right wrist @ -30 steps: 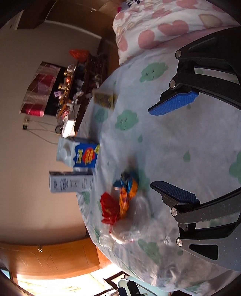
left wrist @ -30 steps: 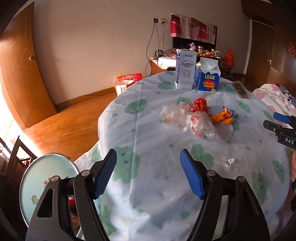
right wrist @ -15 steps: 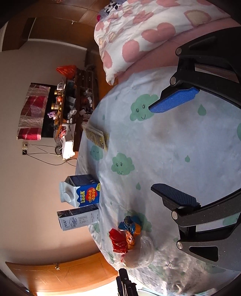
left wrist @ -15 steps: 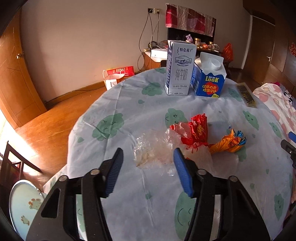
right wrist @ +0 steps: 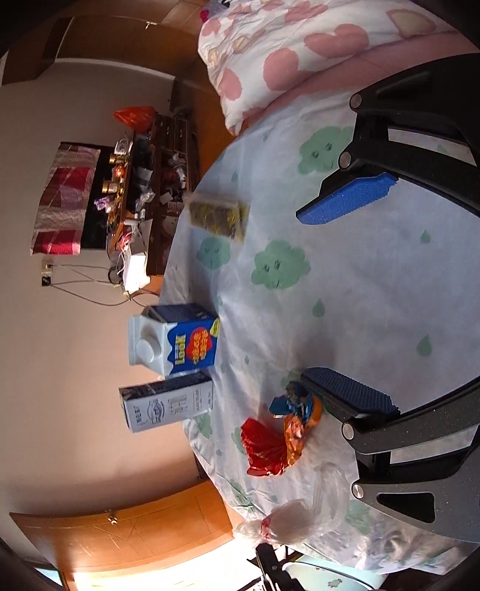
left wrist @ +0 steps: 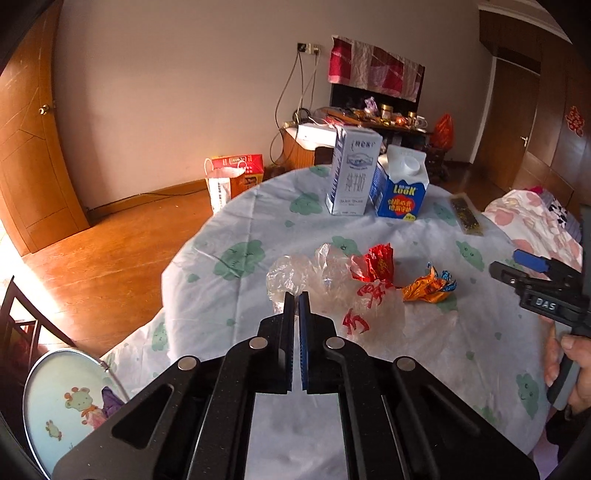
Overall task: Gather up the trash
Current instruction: 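Grasp the clear plastic bag with red print using the left tool, then carry the clear bag over the bin with the left tool while the right tool reaches the red-orange wrapper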
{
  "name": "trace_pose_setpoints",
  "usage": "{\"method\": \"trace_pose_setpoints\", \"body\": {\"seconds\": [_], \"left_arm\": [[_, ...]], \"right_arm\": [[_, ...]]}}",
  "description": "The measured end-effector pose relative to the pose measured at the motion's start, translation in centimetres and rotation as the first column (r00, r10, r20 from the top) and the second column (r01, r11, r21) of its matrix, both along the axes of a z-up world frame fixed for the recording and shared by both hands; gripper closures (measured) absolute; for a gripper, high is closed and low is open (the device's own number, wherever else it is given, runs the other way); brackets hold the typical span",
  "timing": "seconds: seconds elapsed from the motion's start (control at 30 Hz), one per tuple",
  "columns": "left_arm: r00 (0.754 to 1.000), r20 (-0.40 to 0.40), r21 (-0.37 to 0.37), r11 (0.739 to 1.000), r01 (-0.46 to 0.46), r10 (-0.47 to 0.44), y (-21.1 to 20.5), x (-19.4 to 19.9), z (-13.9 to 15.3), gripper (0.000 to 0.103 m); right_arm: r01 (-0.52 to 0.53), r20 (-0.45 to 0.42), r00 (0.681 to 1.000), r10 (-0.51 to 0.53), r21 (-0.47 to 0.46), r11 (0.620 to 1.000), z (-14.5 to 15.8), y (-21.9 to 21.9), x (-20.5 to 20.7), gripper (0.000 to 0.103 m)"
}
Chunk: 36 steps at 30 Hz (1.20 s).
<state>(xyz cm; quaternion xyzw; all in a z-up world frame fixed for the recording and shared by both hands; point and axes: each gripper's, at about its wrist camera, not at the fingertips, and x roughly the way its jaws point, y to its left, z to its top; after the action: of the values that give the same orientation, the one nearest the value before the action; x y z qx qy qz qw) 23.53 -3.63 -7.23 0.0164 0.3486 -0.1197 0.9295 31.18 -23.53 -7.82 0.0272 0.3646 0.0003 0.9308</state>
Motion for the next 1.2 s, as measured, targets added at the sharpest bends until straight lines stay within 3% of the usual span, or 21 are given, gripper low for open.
{"method": "trace_pose_setpoints", "body": {"seconds": [0.2,0.3,0.43,0.67,0.7,0.97,1.0,1.03,1.07,1.2], "left_arm": [[0.994,0.060,0.003,0.996,-0.092,0.092,3.8,-2.9,0.7,0.101],[0.991,0.048,-0.002,0.992,-0.123,0.123,5.5,-3.7,0.1,0.101],[0.986,0.040,-0.023,0.987,-0.160,0.161,7.8,-5.0,-0.3,0.101],[0.981,0.062,-0.038,0.982,-0.184,0.186,9.8,-7.0,0.4,0.101],[0.980,0.066,-0.039,0.982,-0.185,0.188,10.0,-7.4,0.5,0.101],[0.978,0.074,-0.033,0.980,-0.195,0.197,10.9,-8.3,0.8,0.101],[0.977,0.071,-0.034,0.980,-0.197,0.199,11.0,-8.4,0.6,0.101],[0.978,0.068,-0.034,0.980,-0.198,0.200,11.1,-8.4,0.5,0.101],[0.977,0.063,-0.035,0.979,-0.200,0.201,11.2,-8.3,0.3,0.101],[0.978,0.046,-0.036,0.979,-0.203,0.204,11.5,-8.2,-0.3,0.101]], "right_arm": [[-0.056,-0.091,0.994,0.056,0.003,0.998,-1.0,4.0,3.4,0.027],[-0.102,-0.165,0.980,0.109,0.045,0.994,-2.3,5.4,4.5,0.044],[-0.137,-0.157,0.976,0.147,0.073,0.988,-1.9,6.1,4.1,0.069],[-0.170,-0.094,0.980,0.174,0.047,0.984,-1.4,7.8,1.5,0.083],[-0.170,-0.080,0.982,0.173,0.040,0.985,-1.2,8.0,1.2,0.090],[-0.171,-0.043,0.985,0.170,-0.033,0.985,-0.7,9.3,0.2,0.087],[-0.160,-0.038,0.986,0.159,-0.021,0.987,-0.8,9.0,0.3,0.072],[-0.155,-0.037,0.987,0.155,-0.010,0.988,-0.9,8.9,0.4,0.048],[-0.144,-0.046,0.989,0.144,0.003,0.990,-1.2,8.7,0.6,0.041],[-0.119,-0.067,0.990,0.123,0.061,0.991,-1.2,7.6,1.2,0.039]]}}
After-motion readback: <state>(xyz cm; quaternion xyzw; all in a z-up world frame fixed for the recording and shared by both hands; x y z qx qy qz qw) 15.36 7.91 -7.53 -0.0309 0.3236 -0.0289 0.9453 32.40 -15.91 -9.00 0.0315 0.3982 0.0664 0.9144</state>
